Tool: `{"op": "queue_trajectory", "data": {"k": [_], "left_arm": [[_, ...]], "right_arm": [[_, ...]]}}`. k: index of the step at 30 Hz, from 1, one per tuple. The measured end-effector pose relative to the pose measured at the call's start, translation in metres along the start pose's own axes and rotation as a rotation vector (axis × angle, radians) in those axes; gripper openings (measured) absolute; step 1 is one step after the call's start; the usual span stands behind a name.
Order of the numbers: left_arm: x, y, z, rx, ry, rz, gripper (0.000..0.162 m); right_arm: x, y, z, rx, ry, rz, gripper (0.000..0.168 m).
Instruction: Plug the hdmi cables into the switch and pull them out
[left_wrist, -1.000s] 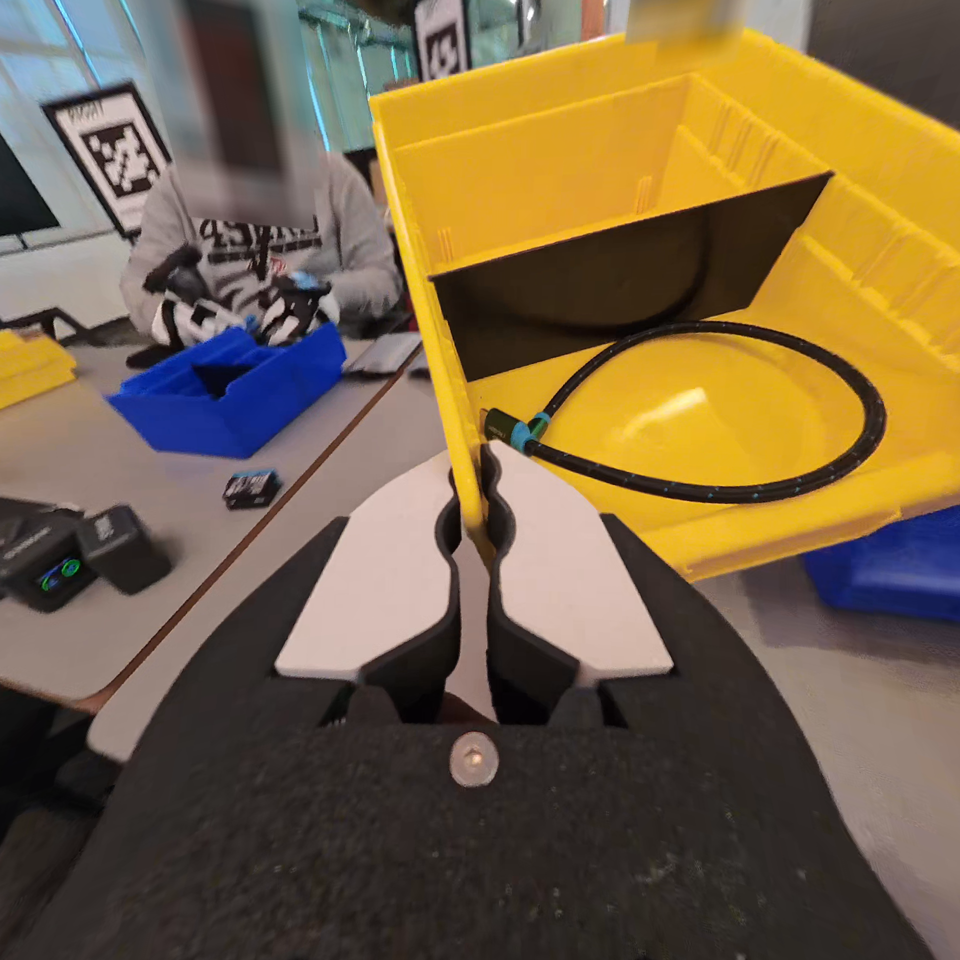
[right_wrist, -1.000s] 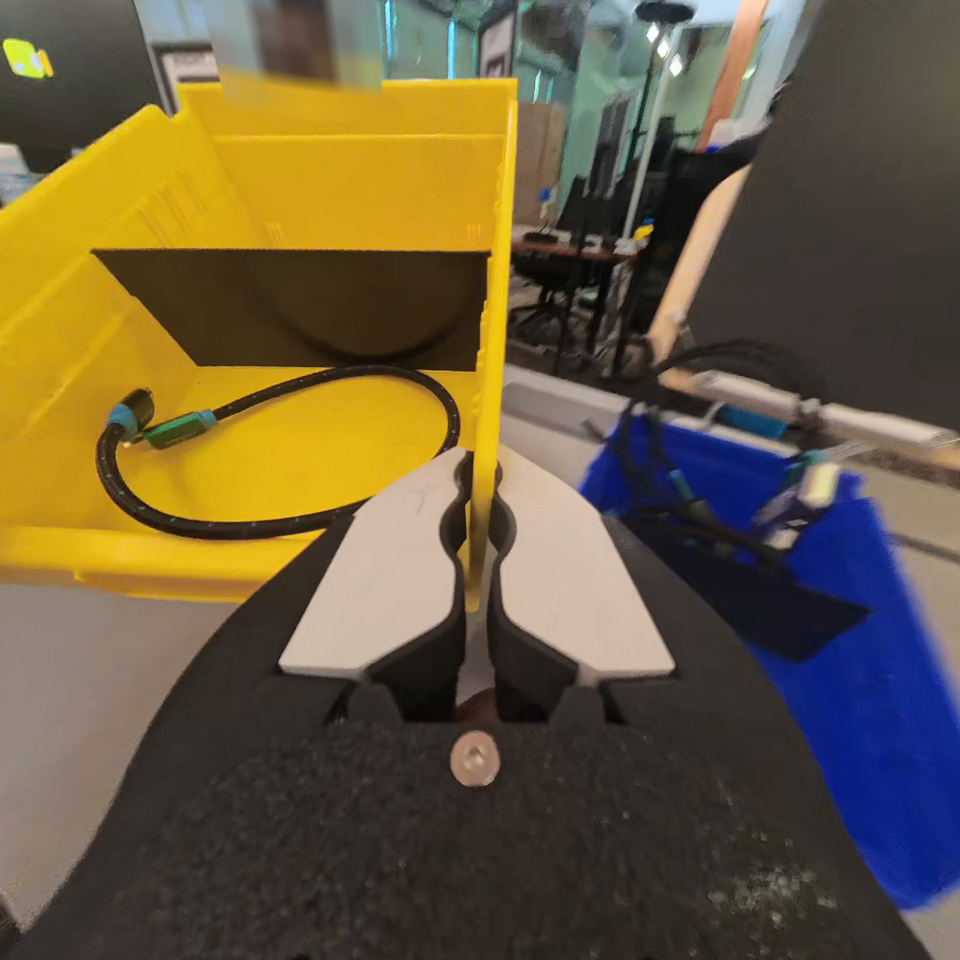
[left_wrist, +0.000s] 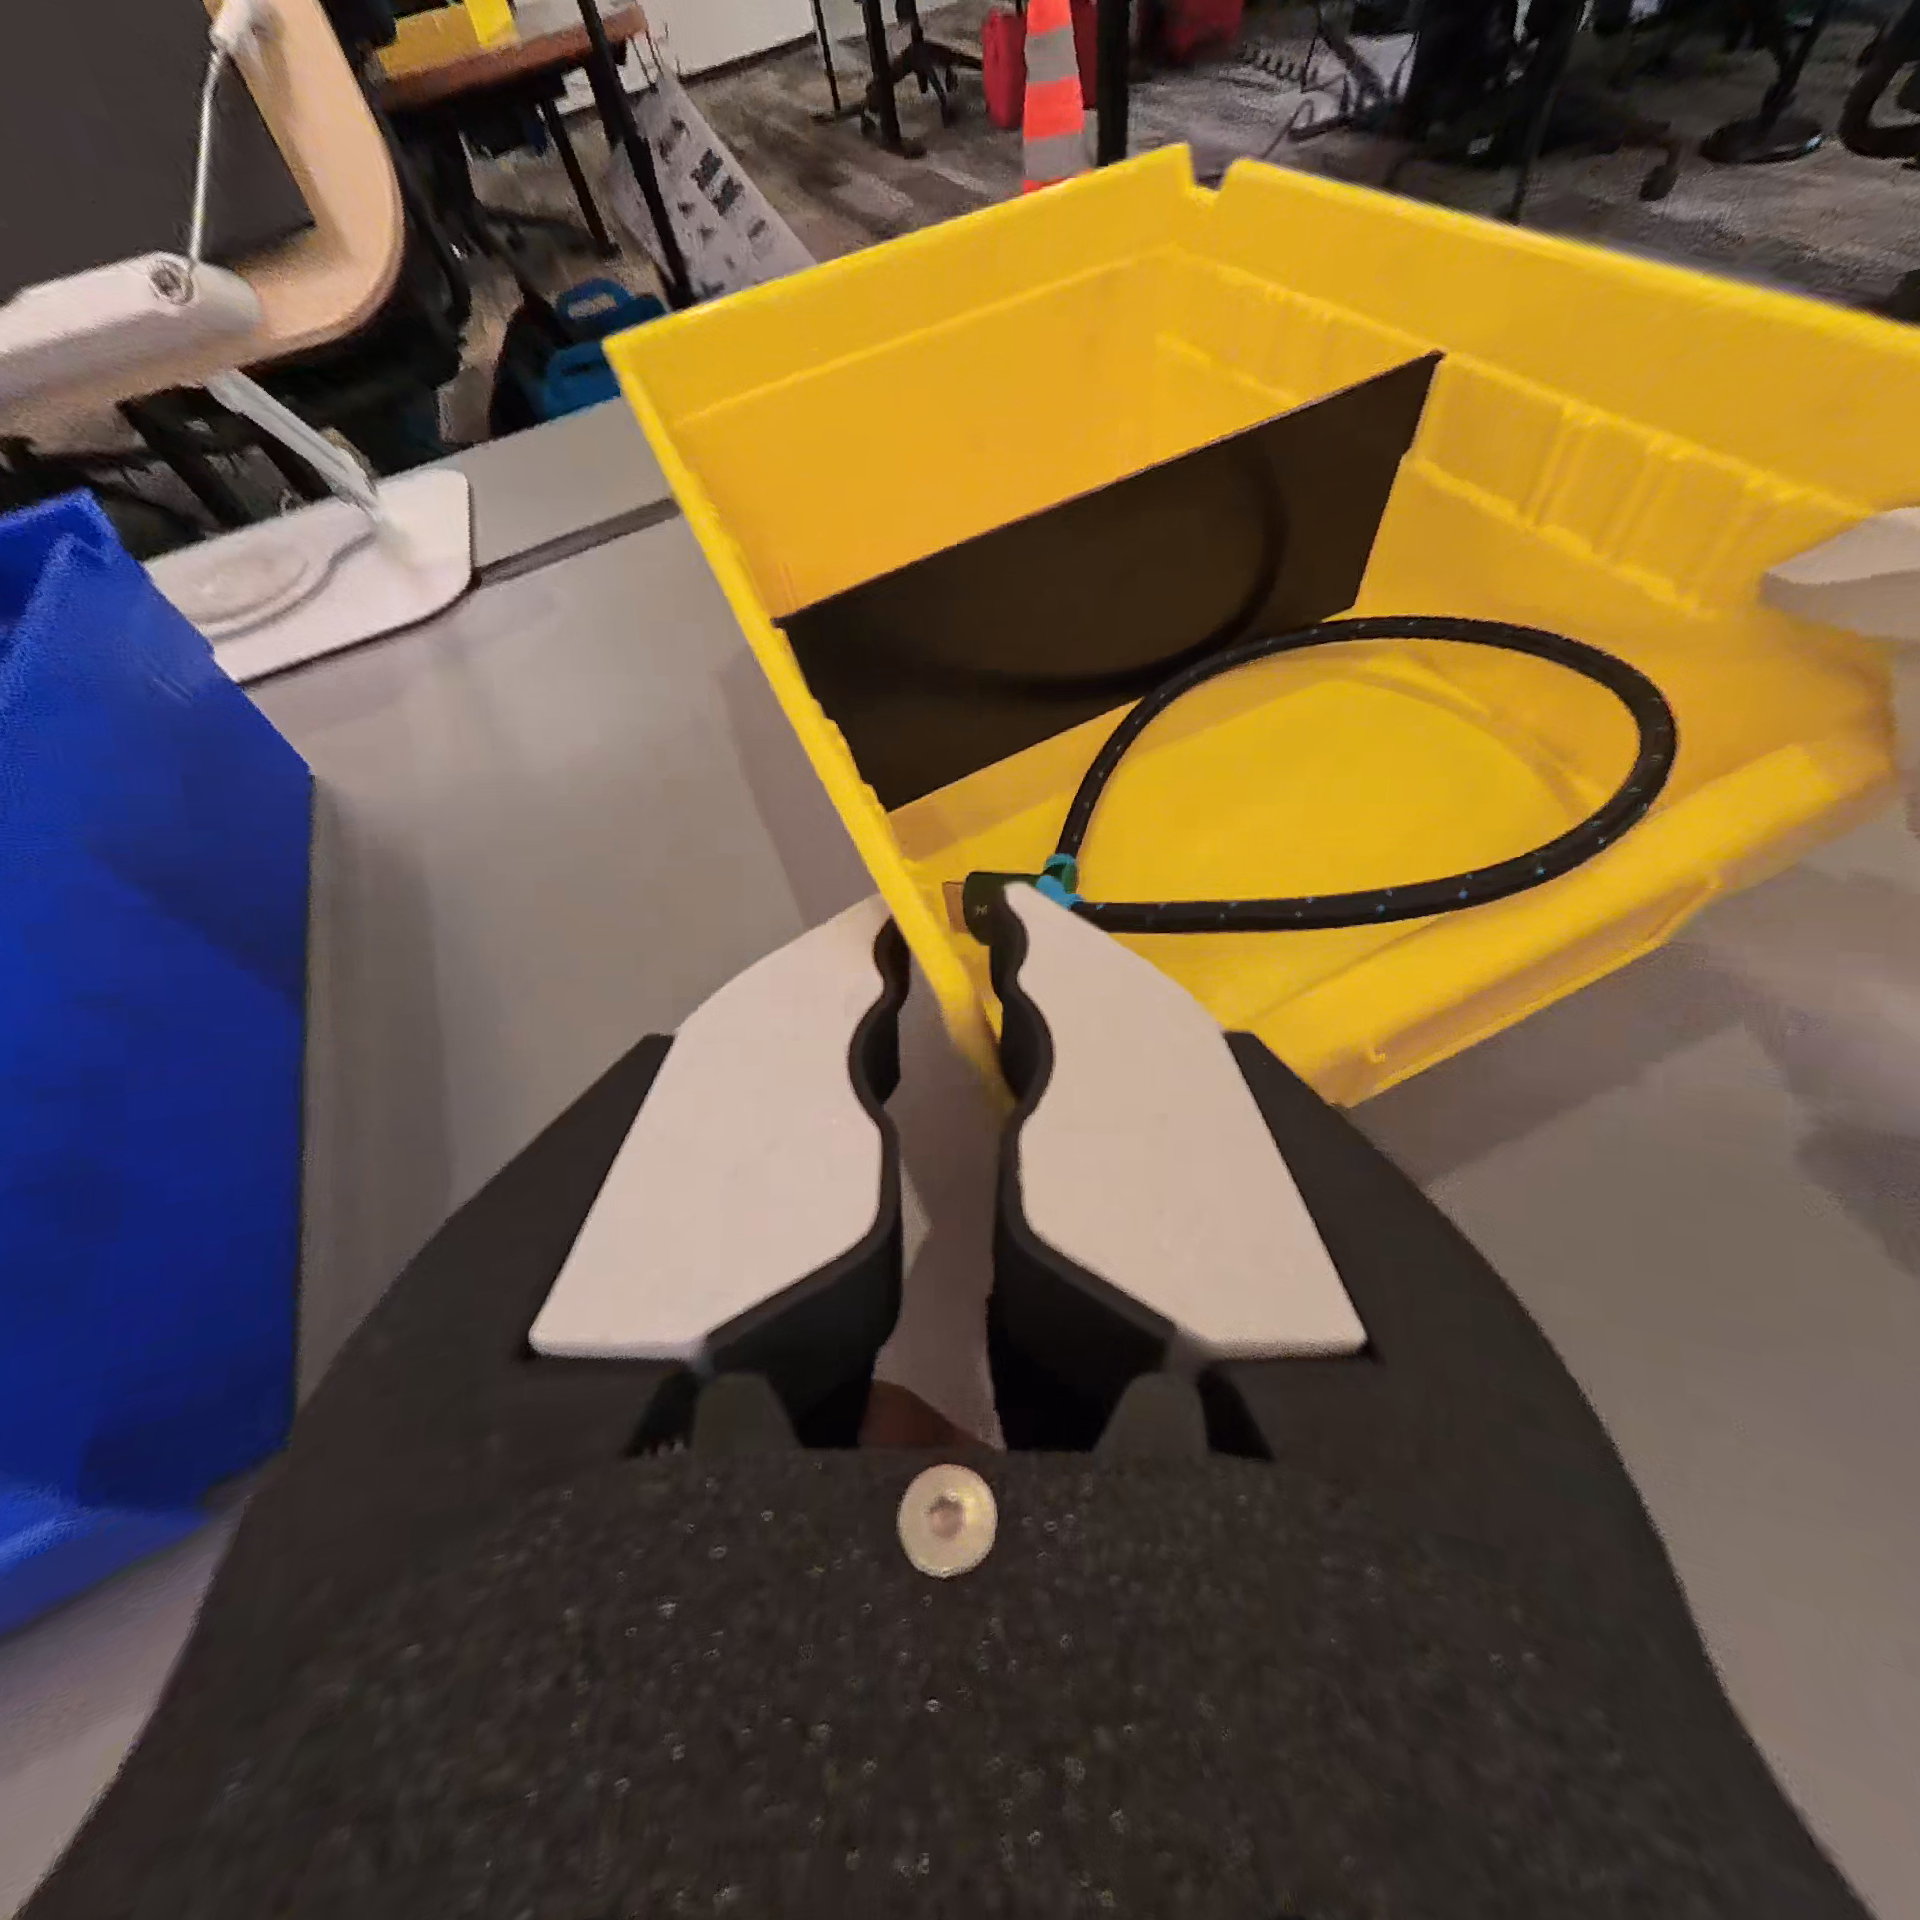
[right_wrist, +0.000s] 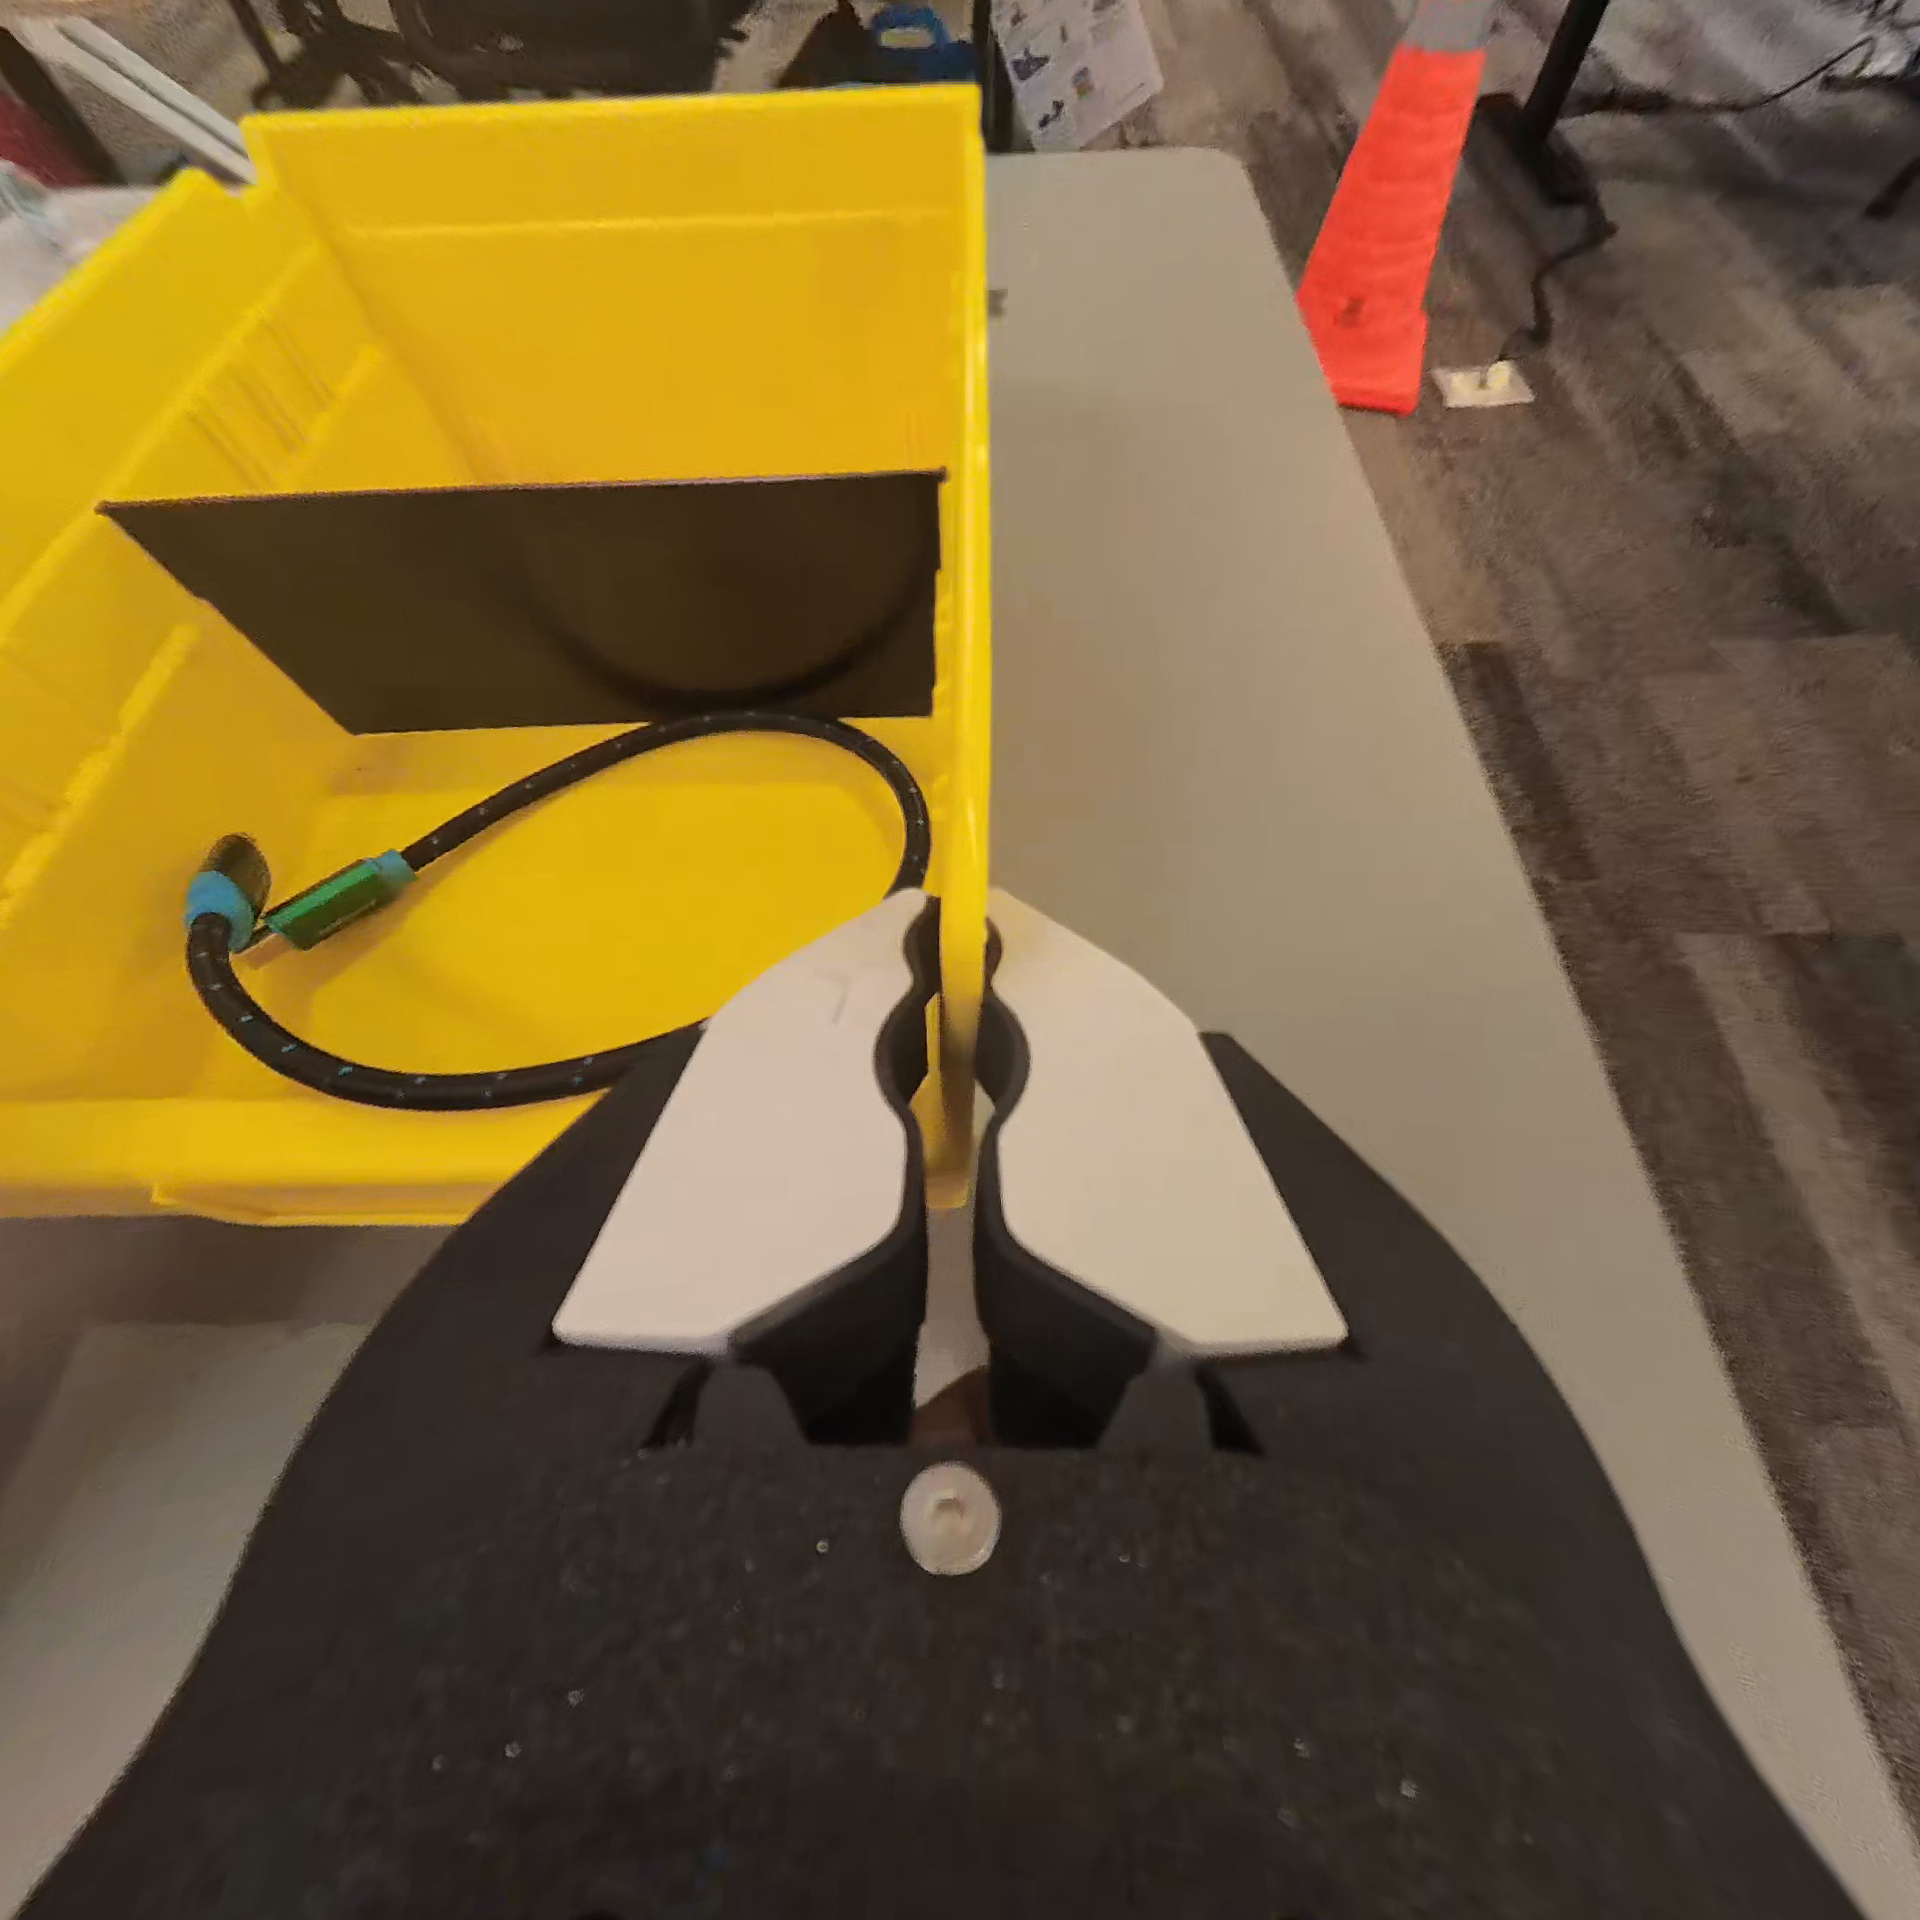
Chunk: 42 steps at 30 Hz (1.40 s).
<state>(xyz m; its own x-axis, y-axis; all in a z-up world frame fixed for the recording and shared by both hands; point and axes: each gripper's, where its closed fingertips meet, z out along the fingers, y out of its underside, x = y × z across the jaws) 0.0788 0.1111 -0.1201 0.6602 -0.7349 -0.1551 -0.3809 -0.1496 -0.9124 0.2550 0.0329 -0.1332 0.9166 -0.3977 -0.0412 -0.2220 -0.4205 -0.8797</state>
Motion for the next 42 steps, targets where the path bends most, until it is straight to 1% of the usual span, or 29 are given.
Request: {"op": "queue_trajectory", "data": {"k": [1,3,4,5,6,7,8,10,11,13,15,17,18,20,22,23,24,26,28,30,32,34,35,36,37,38,39,40,42], "left_arm": [[0.0,0.0,0.0,-0.001,0.012,-0.002,0.015],[0.005,0.0,-0.003,-0.011,0.091,-0.028,0.017],[0.009,0.0,-0.008,-0.02,0.155,-0.047,0.021],[0.015,0.001,-0.016,-0.042,0.232,-0.059,0.029],[0.02,0.005,-0.027,-0.072,0.31,-0.059,0.035],[0.021,0.008,-0.043,-0.078,0.372,-0.056,0.035],[0.016,0.009,-0.06,-0.052,0.414,-0.061,0.038],[-0.009,0.01,-0.094,0.006,0.46,-0.077,0.038],[-0.028,0.01,-0.108,0.022,0.455,-0.081,0.038],[-0.08,0.008,-0.131,0.064,0.389,-0.096,0.038],[-0.142,0.005,-0.149,0.122,0.272,-0.093,0.038],[-0.211,0.01,-0.163,0.162,0.082,-0.066,0.038],[-0.245,0.018,-0.168,0.155,-0.015,-0.06,0.038],[-0.295,0.041,-0.176,0.118,-0.14,-0.08,0.041],[-0.322,0.065,-0.175,0.07,-0.177,-0.127,0.045],[-0.329,0.077,-0.173,0.04,-0.182,-0.141,0.046],[-0.334,0.084,-0.17,0.021,-0.19,-0.148,0.049],[-0.338,0.091,-0.163,0.011,-0.189,-0.156,0.05],[-0.336,0.098,-0.154,-0.014,-0.161,-0.167,0.05],[-0.334,0.105,-0.143,-0.049,-0.14,-0.17,0.055],[-0.336,0.104,-0.132,-0.05,-0.134,-0.171,0.055],[-0.339,0.098,-0.12,-0.041,-0.135,-0.175,0.054],[-0.34,0.095,-0.113,-0.038,-0.131,-0.181,0.05],[-0.339,0.094,-0.107,-0.042,-0.117,-0.188,0.043],[-0.337,0.095,-0.101,-0.06,-0.103,-0.191,0.031],[-0.339,0.098,-0.097,-0.078,-0.125,-0.181,0.019],[-0.344,0.1,-0.097,-0.089,-0.165,-0.153,0.007],[-0.345,0.101,-0.097,-0.099,-0.182,-0.123,0.005],[-0.346,0.1,-0.099,-0.097,-0.181,-0.131,0.005]], "right_arm": [[-0.002,0.0,0.004,0.003,-0.025,0.025,0.003],[0.0,-0.002,0.006,0.001,-0.021,0.053,0.004],[0.001,-0.002,0.006,-0.005,-0.008,0.048,0.005],[0.001,-0.002,0.006,-0.012,0.005,0.038,0.006],[0.002,-0.004,0.003,-0.013,0.018,0.023,0.008],[0.005,-0.011,-0.003,0.007,0.043,0.007,0.013],[0.008,-0.021,-0.011,0.038,0.071,-0.003,0.016],[0.007,-0.046,-0.032,0.122,0.091,0.007,0.017],[0.002,-0.06,-0.042,0.165,0.085,0.013,0.019],[-0.018,-0.086,-0.06,0.23,0.062,-0.007,0.023],[-0.054,-0.108,-0.075,0.286,0.017,-0.073,0.023],[-0.104,-0.124,-0.086,0.322,-0.058,-0.148,0.024],[-0.134,-0.127,-0.089,0.332,-0.114,-0.175,0.025],[-0.201,-0.121,-0.091,0.321,-0.278,-0.186,0.026],[-0.269,-0.099,-0.086,0.259,-0.477,-0.142,0.031],[-0.296,-0.085,-0.08,0.212,-0.536,-0.112,0.032],[-0.315,-0.07,-0.07,0.168,-0.551,-0.093,0.035],[-0.337,-0.042,-0.048,0.107,-0.499,-0.105,0.043],[-0.345,-0.019,-0.028,0.069,-0.406,-0.17,0.049],[-0.354,-0.001,-0.018,0.032,-0.38,-0.204,0.053],[-0.366,0.008,-0.01,0.019,-0.382,-0.202,0.054],[-0.375,0.008,0.0,0.026,-0.365,-0.203,0.052],[-0.377,0.006,0.006,0.026,-0.343,-0.205,0.052],[-0.378,0.004,0.012,0.029,-0.316,-0.201,0.05],[-0.38,0.0,0.018,0.035,-0.301,-0.191,0.045],[-0.381,-0.001,0.023,0.032,-0.284,-0.185,0.036],[-0.376,-0.003,0.029,0.024,-0.219,-0.176,0.025],[-0.369,-0.006,0.033,0.029,-0.15,-0.168,0.006],[-0.369,-0.011,0.033,0.063,-0.124,-0.124,0.004]]}}
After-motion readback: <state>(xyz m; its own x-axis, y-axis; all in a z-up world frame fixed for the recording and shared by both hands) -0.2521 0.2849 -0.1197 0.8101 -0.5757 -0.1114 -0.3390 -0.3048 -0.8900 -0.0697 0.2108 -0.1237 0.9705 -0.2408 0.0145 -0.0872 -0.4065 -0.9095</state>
